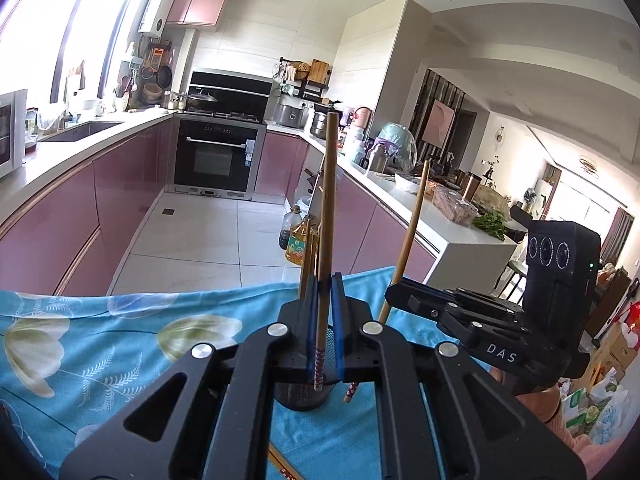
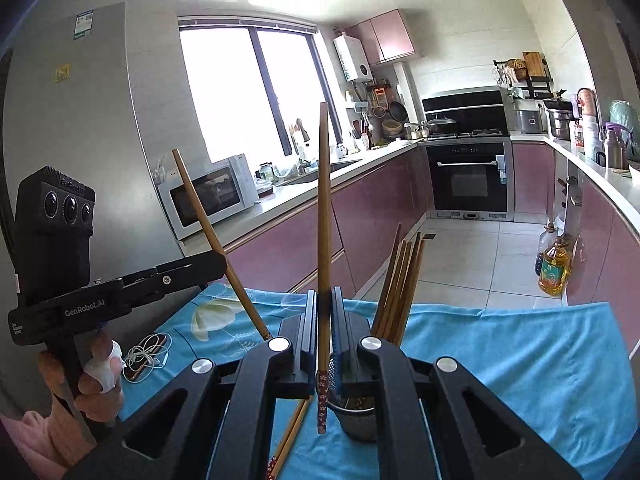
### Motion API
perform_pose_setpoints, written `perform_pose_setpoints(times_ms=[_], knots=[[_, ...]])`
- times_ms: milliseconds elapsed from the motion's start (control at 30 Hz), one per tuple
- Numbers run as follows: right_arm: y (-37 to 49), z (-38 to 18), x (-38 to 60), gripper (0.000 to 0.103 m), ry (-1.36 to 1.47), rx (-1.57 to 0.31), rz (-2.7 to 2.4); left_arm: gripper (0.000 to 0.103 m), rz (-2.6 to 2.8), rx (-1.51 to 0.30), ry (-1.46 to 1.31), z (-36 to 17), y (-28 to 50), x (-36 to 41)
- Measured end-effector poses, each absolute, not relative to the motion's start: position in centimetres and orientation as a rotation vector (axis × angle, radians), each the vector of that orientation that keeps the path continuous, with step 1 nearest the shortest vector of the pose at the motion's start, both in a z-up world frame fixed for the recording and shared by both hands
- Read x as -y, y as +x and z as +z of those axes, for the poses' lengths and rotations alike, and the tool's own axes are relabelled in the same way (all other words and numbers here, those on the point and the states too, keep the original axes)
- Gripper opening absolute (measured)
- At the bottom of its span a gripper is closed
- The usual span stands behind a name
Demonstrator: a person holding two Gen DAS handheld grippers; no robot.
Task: Organize utensils
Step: 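Lower both chopsticks into the mesh cup and open both grippers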
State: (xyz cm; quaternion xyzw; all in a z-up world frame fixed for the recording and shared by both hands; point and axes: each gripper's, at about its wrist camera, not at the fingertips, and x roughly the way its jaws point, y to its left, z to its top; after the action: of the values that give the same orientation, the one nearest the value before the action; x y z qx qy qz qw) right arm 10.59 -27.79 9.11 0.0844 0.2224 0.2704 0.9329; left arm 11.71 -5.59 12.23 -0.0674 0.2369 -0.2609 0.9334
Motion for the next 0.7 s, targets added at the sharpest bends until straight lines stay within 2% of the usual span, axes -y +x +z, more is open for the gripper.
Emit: perform_pose_setpoints(times_ms=[300, 700], knots=[[12.3, 9.0, 28.1, 0.005, 0.208, -0.456, 0.542, 0.007, -0.538, -0.482, -0.114, 12.3, 13.5, 7.0], [14.7, 5.4, 27.5, 0.006, 0.215, -0.558, 0.498, 0.007, -0.508, -0.581, -0.052, 8.9, 16.2, 9.3]])
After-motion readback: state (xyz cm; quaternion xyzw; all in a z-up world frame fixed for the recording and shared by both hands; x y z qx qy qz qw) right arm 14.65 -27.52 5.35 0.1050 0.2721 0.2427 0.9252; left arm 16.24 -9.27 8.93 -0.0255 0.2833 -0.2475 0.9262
